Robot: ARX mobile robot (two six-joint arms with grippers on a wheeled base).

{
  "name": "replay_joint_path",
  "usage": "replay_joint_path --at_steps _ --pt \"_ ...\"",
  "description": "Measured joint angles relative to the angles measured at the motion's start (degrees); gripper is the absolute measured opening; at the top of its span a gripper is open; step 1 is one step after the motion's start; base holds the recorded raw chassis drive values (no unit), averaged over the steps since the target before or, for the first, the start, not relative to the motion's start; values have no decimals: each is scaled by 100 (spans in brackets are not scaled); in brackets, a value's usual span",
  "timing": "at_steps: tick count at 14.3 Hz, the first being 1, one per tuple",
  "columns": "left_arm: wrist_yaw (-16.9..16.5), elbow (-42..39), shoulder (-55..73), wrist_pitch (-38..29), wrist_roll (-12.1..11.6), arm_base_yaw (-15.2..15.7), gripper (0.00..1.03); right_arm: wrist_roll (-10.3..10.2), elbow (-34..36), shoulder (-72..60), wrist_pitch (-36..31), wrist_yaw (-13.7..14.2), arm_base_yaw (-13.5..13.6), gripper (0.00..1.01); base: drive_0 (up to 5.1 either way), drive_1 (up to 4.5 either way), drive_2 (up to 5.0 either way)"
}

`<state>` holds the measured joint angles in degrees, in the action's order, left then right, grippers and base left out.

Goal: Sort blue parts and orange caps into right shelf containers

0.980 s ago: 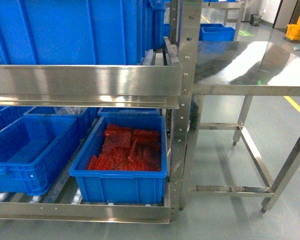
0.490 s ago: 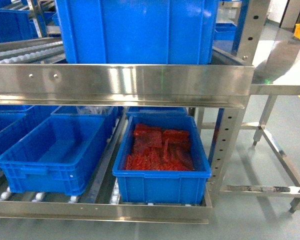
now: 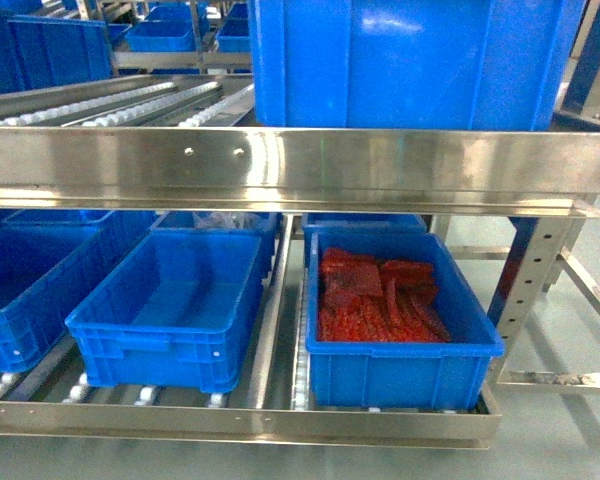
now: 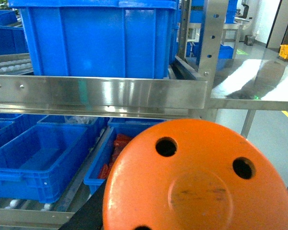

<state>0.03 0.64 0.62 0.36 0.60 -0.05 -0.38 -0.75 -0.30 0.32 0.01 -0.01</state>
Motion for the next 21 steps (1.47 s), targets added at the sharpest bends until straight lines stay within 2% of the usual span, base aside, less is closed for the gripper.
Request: replay_joint_path --at_steps 21 --pt "0 0 0 11 2 0 42 0 0 0 7 -4 0 45 -501 245 245"
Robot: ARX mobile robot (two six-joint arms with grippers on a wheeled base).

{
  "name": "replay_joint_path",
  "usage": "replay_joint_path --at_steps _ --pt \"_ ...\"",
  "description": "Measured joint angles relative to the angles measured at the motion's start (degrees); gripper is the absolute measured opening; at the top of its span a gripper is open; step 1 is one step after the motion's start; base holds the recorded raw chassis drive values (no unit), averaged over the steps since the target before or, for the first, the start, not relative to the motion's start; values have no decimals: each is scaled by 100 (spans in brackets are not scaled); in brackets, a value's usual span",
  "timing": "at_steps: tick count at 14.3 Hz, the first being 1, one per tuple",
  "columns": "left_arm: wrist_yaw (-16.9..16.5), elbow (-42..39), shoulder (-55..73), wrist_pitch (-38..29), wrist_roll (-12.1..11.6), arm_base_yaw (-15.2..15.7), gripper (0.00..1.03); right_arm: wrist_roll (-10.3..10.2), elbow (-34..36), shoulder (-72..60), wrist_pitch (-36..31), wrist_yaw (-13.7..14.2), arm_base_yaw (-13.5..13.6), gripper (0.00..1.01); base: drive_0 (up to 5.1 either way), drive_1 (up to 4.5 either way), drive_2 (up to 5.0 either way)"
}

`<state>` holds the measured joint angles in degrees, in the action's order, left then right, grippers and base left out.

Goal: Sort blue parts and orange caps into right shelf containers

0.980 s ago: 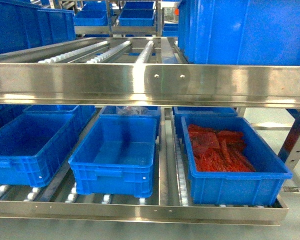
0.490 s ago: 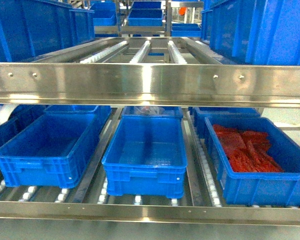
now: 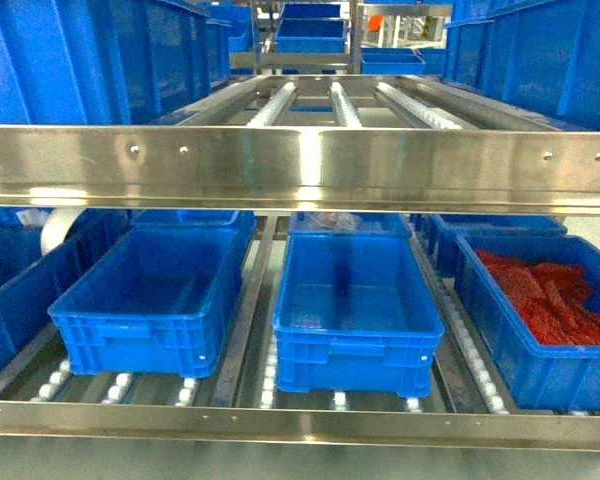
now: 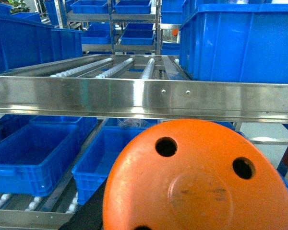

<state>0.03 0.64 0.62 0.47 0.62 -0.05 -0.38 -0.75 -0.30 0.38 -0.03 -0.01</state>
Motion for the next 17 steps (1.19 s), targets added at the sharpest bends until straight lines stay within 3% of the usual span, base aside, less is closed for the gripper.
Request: replay_joint_path --at_steps 8,17 --pt "0 0 0 -7 -2 0 42 0 0 0 -7 4 0 45 -487 259 259" --pt "7 -2 0 -7 -2 0 42 0 0 0 0 -20 0 45 0 0 0"
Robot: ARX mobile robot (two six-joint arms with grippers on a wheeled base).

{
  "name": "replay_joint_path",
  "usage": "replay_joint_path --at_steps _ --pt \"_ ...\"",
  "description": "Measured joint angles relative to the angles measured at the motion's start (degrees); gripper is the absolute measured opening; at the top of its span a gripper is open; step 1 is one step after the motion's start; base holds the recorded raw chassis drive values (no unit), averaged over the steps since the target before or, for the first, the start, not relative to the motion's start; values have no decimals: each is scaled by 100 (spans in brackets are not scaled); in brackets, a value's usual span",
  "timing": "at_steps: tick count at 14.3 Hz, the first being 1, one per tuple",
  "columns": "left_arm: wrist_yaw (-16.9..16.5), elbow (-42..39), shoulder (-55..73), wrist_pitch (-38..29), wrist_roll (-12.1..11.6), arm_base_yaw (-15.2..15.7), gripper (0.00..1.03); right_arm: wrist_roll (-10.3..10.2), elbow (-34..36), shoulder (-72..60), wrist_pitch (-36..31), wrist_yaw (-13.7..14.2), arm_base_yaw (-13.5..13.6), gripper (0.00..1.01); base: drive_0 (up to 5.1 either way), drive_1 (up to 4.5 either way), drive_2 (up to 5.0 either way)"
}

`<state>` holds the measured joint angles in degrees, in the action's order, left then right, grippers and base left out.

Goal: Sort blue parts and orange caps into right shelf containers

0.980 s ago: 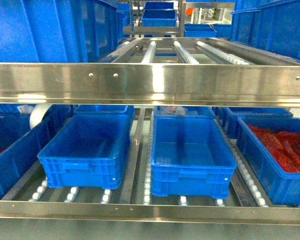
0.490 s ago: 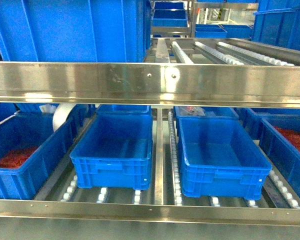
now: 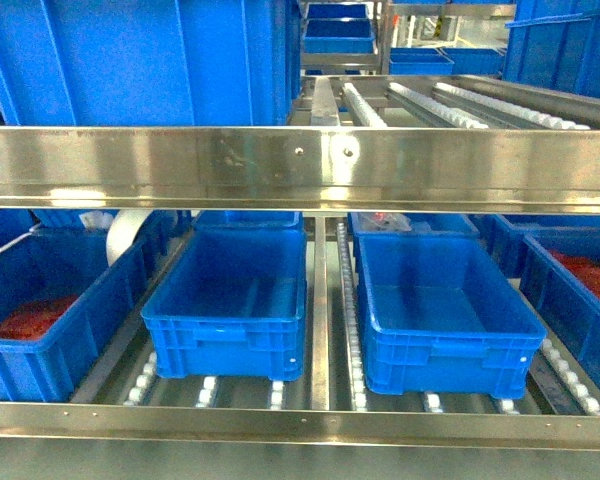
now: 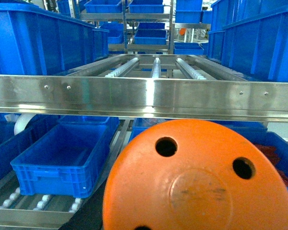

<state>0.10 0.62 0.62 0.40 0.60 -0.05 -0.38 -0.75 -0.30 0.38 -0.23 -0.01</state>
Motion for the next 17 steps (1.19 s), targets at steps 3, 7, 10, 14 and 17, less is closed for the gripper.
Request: replay_joint_path --at_steps 3,7,10,14,17 --pt "0 0 0 0 0 0 42 0 0 0 0 2 0 45 0 0 0" --pt "0 0 0 0 0 0 42 0 0 0 0 2 0 45 0 0 0" --pt "2 0 0 -17 0 0 42 0 0 0 -20 2 0 45 0 0 0" --pt "0 0 0 -9 0 0 42 0 0 0 -9 20 0 45 0 0 0" --pt "-9 0 0 2 -7 0 42 0 0 0 0 20 0 45 0 0 0"
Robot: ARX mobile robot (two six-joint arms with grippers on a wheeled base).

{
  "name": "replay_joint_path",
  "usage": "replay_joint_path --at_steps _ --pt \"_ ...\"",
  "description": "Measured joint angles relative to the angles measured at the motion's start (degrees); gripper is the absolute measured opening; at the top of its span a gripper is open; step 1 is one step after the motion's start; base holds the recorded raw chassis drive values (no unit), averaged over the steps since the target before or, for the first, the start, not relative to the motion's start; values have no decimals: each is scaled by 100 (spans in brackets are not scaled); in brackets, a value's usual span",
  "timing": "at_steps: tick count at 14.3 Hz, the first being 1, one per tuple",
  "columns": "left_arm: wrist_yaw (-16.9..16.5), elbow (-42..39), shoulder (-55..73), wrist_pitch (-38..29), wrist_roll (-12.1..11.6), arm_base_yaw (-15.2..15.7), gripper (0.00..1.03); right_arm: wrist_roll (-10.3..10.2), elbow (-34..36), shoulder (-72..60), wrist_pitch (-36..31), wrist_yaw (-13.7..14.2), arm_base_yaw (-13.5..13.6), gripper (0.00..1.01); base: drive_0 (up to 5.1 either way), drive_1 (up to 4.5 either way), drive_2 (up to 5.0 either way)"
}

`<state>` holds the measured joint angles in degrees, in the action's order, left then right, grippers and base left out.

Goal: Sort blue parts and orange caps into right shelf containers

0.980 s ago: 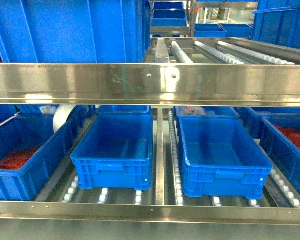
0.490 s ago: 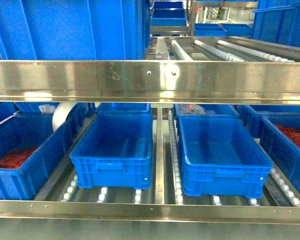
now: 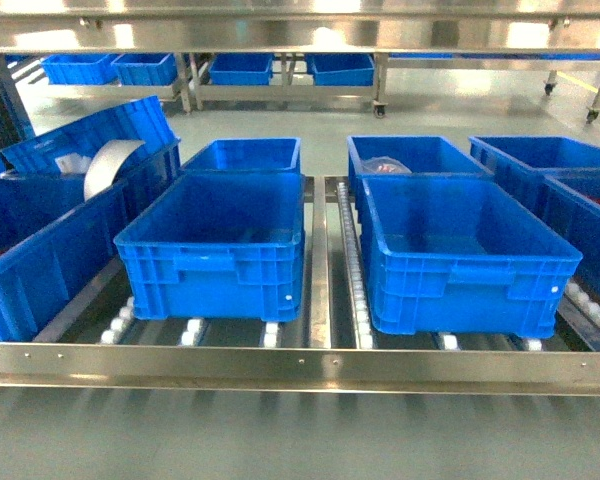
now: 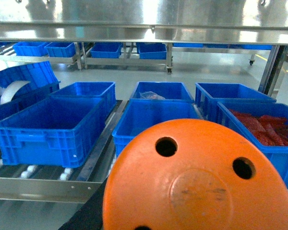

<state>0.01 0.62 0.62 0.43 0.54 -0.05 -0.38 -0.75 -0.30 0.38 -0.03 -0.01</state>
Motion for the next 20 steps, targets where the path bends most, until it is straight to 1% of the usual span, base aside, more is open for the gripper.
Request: replay_joint_path --at_steps 20 --pt "0 0 0 2 4 0 42 4 0 0 -2 0 0 45 0 0 0"
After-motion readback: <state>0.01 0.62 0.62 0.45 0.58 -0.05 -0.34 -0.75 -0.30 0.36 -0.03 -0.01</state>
